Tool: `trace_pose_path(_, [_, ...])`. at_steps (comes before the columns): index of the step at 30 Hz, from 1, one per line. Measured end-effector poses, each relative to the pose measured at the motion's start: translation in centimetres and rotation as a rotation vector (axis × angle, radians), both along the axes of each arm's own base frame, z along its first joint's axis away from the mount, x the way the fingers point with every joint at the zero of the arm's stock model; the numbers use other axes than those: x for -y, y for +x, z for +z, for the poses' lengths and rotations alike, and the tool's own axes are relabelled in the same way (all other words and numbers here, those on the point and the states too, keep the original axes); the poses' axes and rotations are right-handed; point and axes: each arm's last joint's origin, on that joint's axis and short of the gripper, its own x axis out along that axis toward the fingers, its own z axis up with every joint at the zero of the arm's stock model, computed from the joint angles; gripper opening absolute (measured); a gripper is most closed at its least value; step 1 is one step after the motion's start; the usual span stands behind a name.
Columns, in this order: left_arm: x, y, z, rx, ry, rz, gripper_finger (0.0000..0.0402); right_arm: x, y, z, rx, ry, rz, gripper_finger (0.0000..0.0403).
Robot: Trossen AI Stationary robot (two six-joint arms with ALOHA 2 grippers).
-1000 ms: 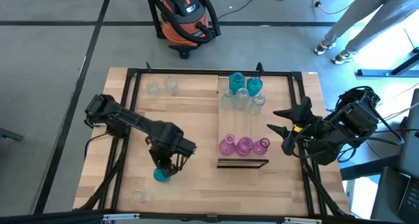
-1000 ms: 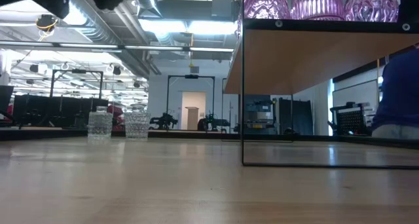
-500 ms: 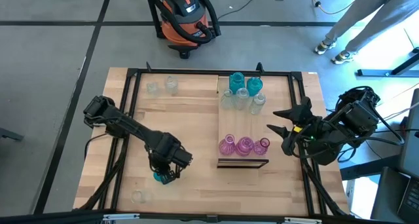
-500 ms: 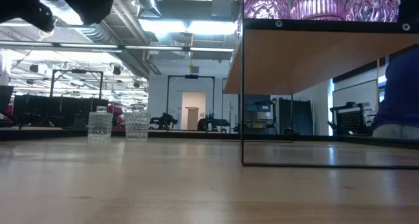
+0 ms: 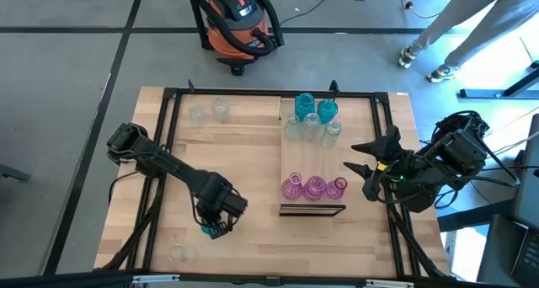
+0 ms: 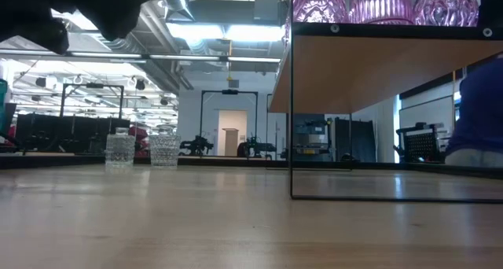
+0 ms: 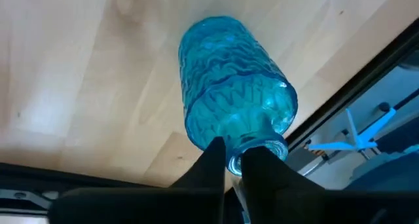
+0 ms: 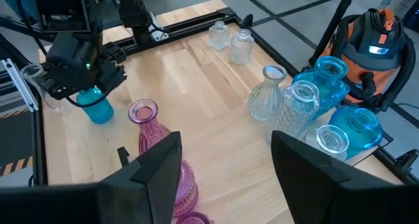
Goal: Sort vases onto shelf
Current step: Put the blue vase on the shelf aligned with the other blue vase
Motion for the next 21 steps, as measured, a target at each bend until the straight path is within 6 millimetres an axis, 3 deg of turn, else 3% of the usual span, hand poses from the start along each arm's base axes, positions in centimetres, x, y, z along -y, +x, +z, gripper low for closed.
trace_pose_path(4, [-1.1, 0.8, 1.1, 0.028, 0.000, 0.007, 0.0016, 0.0, 0.0, 0.0, 0.000, 0.000, 0.000, 0.0218])
trace_pose_path(9, [-4.4, 2.4, 5.5, 0.092, -0.012, -0.021, 0.0016, 0.0, 0.0, 0.0, -0.003, -0.021, 0.009, 0.0218])
trace_pose_path(13, [-8.9, 3.4, 10.5, 0.214, 0.044, -0.009, 0.0016, 0.4, -0.1, 0.3, 0.030, -0.064, -0.018, 0.0218])
trace_pose_path(17, [-14.3, 3.2, 15.1, 0.354, 0.142, 0.044, 0.0016, 1.6, 0.0, 0.6, 0.052, -0.068, -0.077, 0.0218])
trace_pose_path(21, [-19.6, 2.8, 17.7, 0.491, 0.220, 0.092, 0.0016, 3.1, 0.2, 0.8, 0.056, -0.041, -0.146, 0.0218])
